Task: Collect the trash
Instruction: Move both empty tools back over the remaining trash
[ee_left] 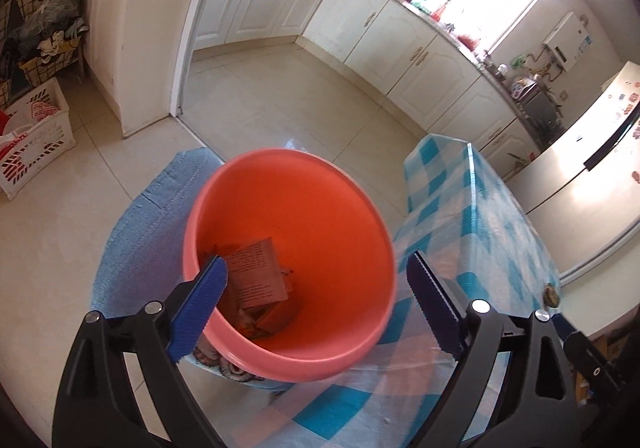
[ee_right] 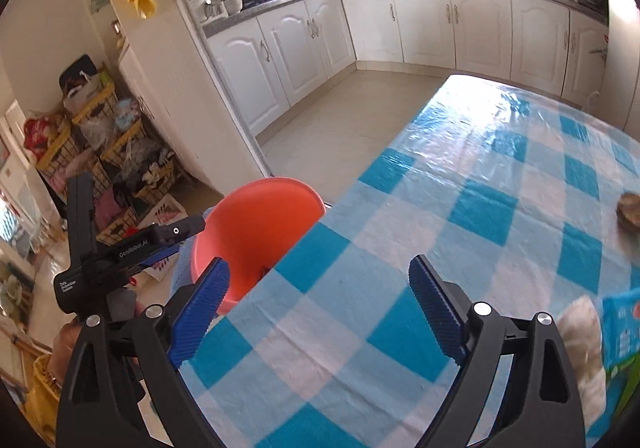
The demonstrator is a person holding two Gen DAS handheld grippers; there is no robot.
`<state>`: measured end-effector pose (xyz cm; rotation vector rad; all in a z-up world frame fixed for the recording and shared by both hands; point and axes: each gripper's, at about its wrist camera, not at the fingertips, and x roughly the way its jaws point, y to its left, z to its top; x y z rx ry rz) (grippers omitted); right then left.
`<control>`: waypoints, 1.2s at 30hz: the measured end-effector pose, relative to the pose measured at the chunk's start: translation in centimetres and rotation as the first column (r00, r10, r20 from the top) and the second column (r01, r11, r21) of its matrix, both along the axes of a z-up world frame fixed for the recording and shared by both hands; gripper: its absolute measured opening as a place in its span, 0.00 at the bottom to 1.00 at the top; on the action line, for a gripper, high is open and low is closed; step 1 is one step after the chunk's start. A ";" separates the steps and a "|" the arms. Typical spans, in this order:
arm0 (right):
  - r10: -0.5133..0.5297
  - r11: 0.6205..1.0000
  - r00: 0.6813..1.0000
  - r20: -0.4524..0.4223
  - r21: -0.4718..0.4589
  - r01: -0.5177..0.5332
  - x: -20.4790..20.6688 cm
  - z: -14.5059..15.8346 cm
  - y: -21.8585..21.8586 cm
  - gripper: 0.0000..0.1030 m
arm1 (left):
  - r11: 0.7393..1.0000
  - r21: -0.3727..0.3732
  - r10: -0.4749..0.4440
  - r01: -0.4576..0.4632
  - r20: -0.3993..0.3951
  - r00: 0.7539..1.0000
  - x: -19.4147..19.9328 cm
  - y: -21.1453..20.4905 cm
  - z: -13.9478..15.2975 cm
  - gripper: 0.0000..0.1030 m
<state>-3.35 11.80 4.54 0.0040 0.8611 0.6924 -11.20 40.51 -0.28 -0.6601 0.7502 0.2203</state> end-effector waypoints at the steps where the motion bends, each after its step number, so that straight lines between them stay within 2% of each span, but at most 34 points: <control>1: -0.020 1.000 1.000 0.003 0.016 0.020 -0.4 0.0 -1.0 0.88 | 1.000 -0.008 -0.003 0.003 0.018 1.000 -0.3 -0.3 0.3 0.91; 4: -0.067 0.993 0.998 -0.010 0.101 0.068 -1.3 0.0 -3.2 0.88 | 1.000 -0.013 -0.021 0.022 0.055 0.998 -0.9 -1.4 1.0 0.92; 7: -0.129 0.981 0.992 -0.009 0.146 0.129 -2.1 -0.2 -5.3 0.88 | 0.998 -0.002 -0.057 0.057 0.063 0.996 -1.1 -2.8 1.7 0.93; 15: -0.259 0.948 0.966 0.015 0.194 0.251 -4.1 -0.1 -10.7 0.89 | 0.981 0.023 -0.191 0.190 0.050 0.980 -1.3 -8.1 3.4 0.93; 21: -0.403 0.895 0.915 0.010 0.214 0.391 -5.6 -0.5 -15.7 0.89 | 0.959 0.019 -0.282 0.282 0.038 0.959 -1.5 -11.5 4.4 0.93; 28: -0.564 0.804 0.825 -0.029 0.209 0.556 -7.1 -2.1 -22.5 0.89 | 0.925 0.023 -0.380 0.380 -0.017 0.925 -1.6 -15.5 4.6 0.93; 32: -0.627 0.755 0.779 -0.035 0.222 0.617 -7.9 -2.6 -25.6 0.89 | 0.900 0.023 -0.433 0.435 -0.053 0.900 -1.1 -18.2 4.7 0.93; 36: -0.646 0.737 0.762 -0.042 0.226 0.637 -8.3 -3.0 -27.7 0.89 | 0.867 0.027 -0.494 0.497 -0.075 0.866 -0.6 -21.2 5.0 0.93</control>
